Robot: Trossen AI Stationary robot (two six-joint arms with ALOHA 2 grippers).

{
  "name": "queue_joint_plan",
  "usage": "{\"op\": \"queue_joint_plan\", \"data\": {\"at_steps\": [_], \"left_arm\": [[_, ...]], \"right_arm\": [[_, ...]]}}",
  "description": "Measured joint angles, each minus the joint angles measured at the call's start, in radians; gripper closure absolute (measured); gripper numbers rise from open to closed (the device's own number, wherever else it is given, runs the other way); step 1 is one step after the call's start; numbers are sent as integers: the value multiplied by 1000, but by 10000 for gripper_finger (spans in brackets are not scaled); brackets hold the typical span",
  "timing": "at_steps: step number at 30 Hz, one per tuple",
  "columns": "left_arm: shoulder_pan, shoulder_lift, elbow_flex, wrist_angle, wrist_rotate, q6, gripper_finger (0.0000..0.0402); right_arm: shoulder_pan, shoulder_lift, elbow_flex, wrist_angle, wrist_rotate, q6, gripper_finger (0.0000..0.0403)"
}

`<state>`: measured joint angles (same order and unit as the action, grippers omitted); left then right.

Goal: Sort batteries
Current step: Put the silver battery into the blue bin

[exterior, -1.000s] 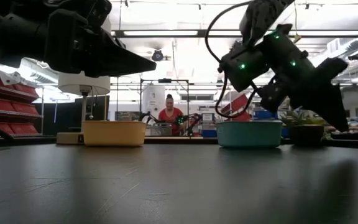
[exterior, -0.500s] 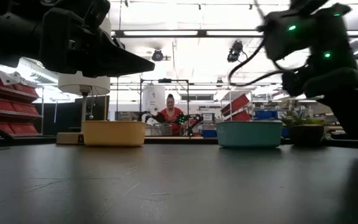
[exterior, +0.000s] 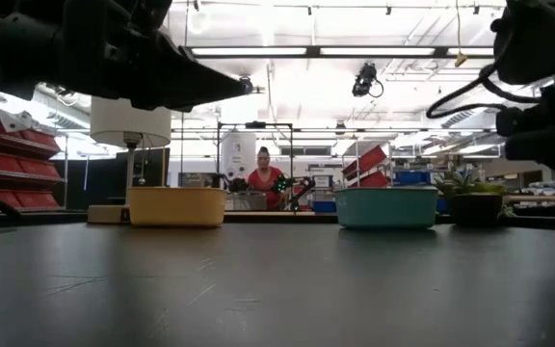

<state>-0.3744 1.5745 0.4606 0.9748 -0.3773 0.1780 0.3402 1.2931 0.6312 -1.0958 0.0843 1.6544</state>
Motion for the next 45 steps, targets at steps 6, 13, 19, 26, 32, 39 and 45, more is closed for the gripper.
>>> {"op": "queue_joint_plan", "data": {"at_steps": [6, 13, 19, 26, 32, 39, 45], "left_arm": [[0, 0, 8, -4, 9, 22, 328], [-1, 0, 8, -17, 36, 30, 328], [-1, 0, 8, -23, 37, 29, 328], [-1, 0, 8, -18, 38, 29, 328], [-1, 0, 8, -16, 38, 30, 328], [1, 0, 8, -15, 38, 30, 328], [1, 0, 8, -17, 38, 30, 328]], "right_arm": [[-33, 57, -3, 8, 65, 79, 233], [-65, 130, 70, -102, 92, -33, 240], [-130, 127, 78, -111, -69, -163, 251], [-195, 128, 125, -116, -214, -386, 264], [-253, 143, 170, -174, -269, -633, 272], [-300, 312, 171, -277, -269, -963, 272], [-333, 388, 171, -273, -270, -1063, 272]]}}
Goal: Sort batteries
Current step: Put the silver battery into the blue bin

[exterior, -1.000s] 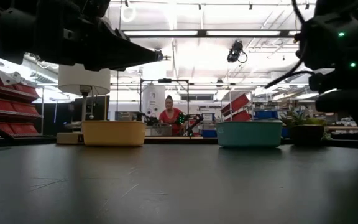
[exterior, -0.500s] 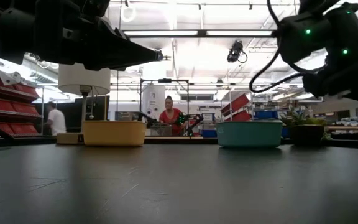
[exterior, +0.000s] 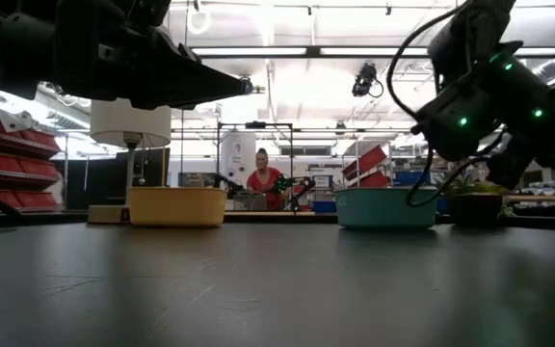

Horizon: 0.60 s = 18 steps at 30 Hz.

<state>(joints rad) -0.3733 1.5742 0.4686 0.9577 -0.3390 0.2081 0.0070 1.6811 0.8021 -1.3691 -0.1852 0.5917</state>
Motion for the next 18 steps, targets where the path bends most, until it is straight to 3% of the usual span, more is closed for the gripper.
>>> {"op": "queue_joint_plan", "data": {"at_steps": [8, 18], "left_arm": [[0, 0, 0, -1, 0, 0, 328], [0, 0, 0, -9, 0, -2, 328]], "right_arm": [[-121, 3, -14, 51, -7, -48, 272], [-179, 3, -78, 149, -26, -53, 273]]}}
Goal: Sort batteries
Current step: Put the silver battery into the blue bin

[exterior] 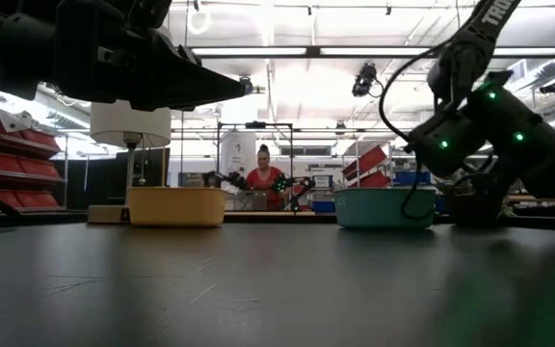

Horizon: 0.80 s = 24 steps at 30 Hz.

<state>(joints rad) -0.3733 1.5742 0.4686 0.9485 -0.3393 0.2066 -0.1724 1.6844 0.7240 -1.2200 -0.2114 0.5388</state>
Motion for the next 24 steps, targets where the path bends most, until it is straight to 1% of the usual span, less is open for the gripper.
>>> {"op": "queue_joint_plan", "data": {"at_steps": [3, 9, 13, 16, 19, 22, 24], "left_arm": [[0, 0, 0, 0, 0, 0, 328], [0, 0, 0, 2, -5, 5, 328], [0, 0, 0, 3, -5, 7, 328], [0, 0, 0, 3, -5, 6, 328], [0, 0, 0, 3, -5, 5, 328], [0, 0, 0, 3, -6, 5, 328], [0, 0, 0, 3, -5, 5, 328]], "right_arm": [[0, 0, -30, 33, -16, 23, 273], [20, 0, -36, 73, -19, 57, 278], [30, -1, -36, 84, -26, 77, 310], [37, -1, -36, 94, -44, 97, 349], [47, -2, -36, 105, -83, 95, 386], [58, -2, -36, 128, -144, 98, 388], [64, -2, -34, 133, -161, 99, 387]]}}
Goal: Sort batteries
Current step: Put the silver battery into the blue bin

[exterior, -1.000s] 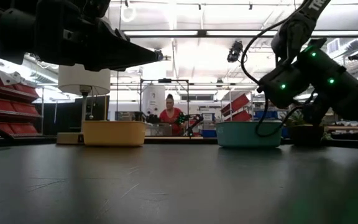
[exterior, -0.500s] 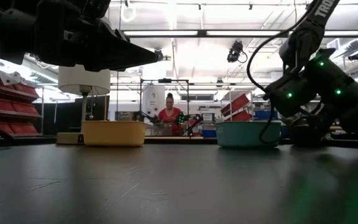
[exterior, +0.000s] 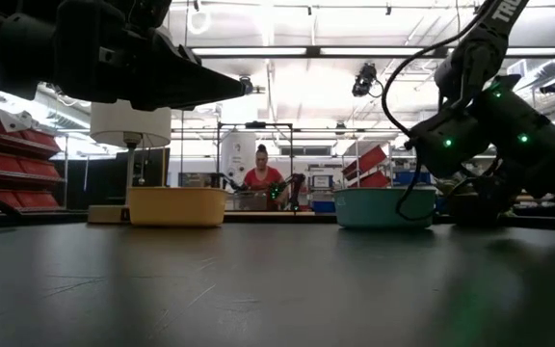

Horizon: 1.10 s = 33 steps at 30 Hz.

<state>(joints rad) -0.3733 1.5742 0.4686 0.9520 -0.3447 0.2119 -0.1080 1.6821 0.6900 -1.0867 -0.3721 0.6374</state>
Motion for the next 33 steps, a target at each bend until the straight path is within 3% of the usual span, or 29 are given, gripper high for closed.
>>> {"op": "queue_joint_plan", "data": {"at_steps": [5, 12, 15, 19, 23, 27, 31, 33], "left_arm": [[0, 0, 0, 0, 0, -2, 328], [0, 0, 0, 8, -5, -10, 328], [0, 0, 0, 20, -20, -10, 328], [0, 0, 0, 54, -165, -8, 328], [32, 0, 0, 97, -263, 12, 328], [99, 0, 0, 106, -308, 33, 328], [164, 0, 0, 106, -336, 48, 328], [189, 0, 0, 106, -341, 48, 328]], "right_arm": [[40, -11, 67, -55, 13, -10, 397], [98, -136, 240, -98, 96, 46, 398], [110, -190, 291, 24, 185, 73, 398], [120, -239, 298, 286, 383, 44, 398], [82, -241, 275, 492, 539, -95, 398], [-4, -201, 273, 529, 663, -242, 397], [-96, -159, 272, 587, 696, -344, 389], [-136, -138, 272, 612, 649, -362, 379]]}}
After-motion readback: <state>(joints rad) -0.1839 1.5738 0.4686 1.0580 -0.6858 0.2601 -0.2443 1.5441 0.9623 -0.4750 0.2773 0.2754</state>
